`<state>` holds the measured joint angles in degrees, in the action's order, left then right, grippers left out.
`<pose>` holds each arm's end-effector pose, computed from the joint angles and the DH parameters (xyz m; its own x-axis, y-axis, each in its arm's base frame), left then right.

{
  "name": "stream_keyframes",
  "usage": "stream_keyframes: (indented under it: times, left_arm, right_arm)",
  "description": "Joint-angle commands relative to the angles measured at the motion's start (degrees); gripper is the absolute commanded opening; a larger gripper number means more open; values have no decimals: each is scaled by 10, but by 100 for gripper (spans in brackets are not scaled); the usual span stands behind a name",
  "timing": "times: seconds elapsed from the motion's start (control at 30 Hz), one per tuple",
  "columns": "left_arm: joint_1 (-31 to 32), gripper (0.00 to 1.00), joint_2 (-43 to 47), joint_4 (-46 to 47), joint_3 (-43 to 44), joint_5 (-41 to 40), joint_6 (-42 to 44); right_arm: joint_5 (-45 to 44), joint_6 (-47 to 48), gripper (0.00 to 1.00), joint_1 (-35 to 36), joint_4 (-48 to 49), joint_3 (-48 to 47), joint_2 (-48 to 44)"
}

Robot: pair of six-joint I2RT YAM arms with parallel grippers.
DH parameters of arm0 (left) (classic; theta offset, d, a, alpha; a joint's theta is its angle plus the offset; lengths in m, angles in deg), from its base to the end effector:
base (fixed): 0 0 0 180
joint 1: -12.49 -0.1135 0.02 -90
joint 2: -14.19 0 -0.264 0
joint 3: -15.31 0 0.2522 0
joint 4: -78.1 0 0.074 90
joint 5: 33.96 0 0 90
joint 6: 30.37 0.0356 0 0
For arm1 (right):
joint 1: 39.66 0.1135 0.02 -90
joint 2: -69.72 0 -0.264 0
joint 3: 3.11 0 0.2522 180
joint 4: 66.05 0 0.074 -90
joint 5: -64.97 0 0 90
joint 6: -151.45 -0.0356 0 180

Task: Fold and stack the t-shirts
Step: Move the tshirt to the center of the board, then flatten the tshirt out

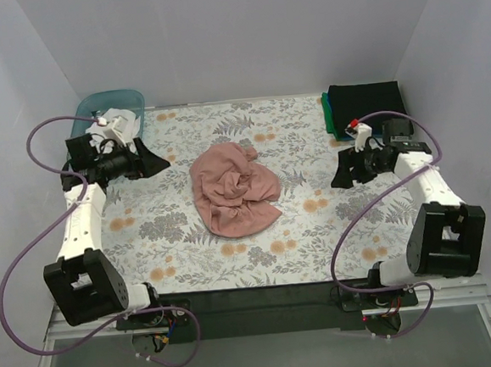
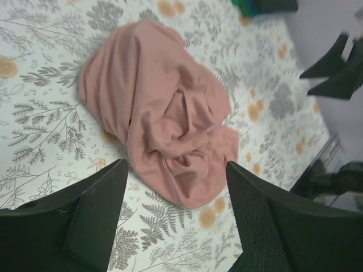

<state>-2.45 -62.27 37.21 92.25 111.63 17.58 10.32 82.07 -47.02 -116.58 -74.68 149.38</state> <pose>0.2801 0.0443 0.3113 -0.7740 -0.5983 -0.2072 -0.0770 0.4138 -0.9071 0.2763 -0.0149 0.2498 -0.7240 -0.1961 -0.6613 -0.4800 0.8317 0.2789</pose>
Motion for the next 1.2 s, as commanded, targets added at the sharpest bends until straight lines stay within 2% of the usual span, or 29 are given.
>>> stream_keyframes:
  times: [0.0,0.03,0.1,0.17,0.33,0.5,0.7,0.8,0.93,1.03,1.17]
  left_arm:
    - [92,67,4,-92,-10,-42,167]
    - [124,65,15,-89,-20,-91,183]
    - [222,64,32,-58,-56,-136,216]
    - [253,61,52,-25,-86,-166,211]
    - [267,60,31,33,-78,-157,212]
    - [291,61,-3,96,-90,-178,219]
    - [345,66,-58,145,-68,-190,232]
    - [368,69,-93,181,-66,-221,225]
    - [386,70,-128,232,-68,-270,219]
    - [394,66,-162,234,-54,-281,216]
    - [395,47,-190,234,-43,-300,207]
  right_arm:
    - [26,-4,78,72,-1,-42,45]
    - [26,-5,75,122,0,-43,57]
    - [24,-8,68,164,4,-44,92]
    - [17,-11,64,215,12,-47,116]
    - [5,-51,61,279,38,-82,207]
    - [1,-73,60,311,53,-125,292]
    - [-19,-91,64,355,71,-127,326]
    - [-17,-100,64,367,75,-129,348]
    - [-12,-107,59,378,79,-135,370]
    - [-16,-110,52,379,81,-133,380]
    - [-34,-105,41,379,84,-122,383]
